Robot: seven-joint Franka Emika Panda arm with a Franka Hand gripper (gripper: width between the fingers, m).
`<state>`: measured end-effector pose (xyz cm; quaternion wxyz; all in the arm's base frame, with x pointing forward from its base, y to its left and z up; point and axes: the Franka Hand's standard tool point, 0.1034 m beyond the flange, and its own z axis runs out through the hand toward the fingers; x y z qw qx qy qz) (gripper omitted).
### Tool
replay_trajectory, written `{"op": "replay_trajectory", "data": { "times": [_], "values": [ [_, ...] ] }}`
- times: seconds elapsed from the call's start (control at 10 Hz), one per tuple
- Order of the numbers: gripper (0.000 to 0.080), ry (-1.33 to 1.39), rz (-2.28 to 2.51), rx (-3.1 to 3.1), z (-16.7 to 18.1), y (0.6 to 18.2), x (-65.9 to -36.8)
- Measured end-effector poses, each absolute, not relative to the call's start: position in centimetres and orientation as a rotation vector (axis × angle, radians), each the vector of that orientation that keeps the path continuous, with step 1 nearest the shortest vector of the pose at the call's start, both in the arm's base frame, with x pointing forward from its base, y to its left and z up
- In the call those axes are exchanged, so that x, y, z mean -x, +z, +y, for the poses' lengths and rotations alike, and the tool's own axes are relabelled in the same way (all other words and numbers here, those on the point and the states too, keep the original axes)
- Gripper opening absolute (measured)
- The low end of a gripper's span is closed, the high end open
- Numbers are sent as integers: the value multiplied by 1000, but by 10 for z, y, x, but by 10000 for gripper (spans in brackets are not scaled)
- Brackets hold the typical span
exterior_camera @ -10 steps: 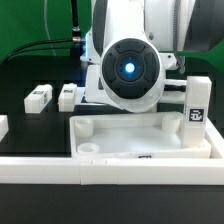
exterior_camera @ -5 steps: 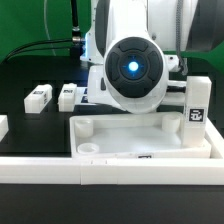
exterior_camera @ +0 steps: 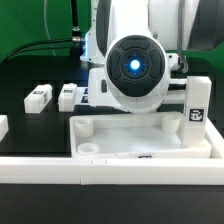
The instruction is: Assemble desk
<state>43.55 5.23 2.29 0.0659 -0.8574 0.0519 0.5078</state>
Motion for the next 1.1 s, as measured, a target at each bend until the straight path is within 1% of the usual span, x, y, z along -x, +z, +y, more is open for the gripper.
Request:
{"op": "replay_trajectory", "data": {
  "times": [0.2,0.5,0.8,0.9,1.0,1.1],
  "values": [
    [649,1521,151,2594,58,18,-435],
    [649,1494,145,2607,57,9,-435],
    [636,1517,192,2613,57,6,-430],
    [448,1535,218,2612,57,6,-428],
    [448,1549,234,2608,57,7,-426],
    [285,1556,240,2604,56,7,-425]
  ]
}}
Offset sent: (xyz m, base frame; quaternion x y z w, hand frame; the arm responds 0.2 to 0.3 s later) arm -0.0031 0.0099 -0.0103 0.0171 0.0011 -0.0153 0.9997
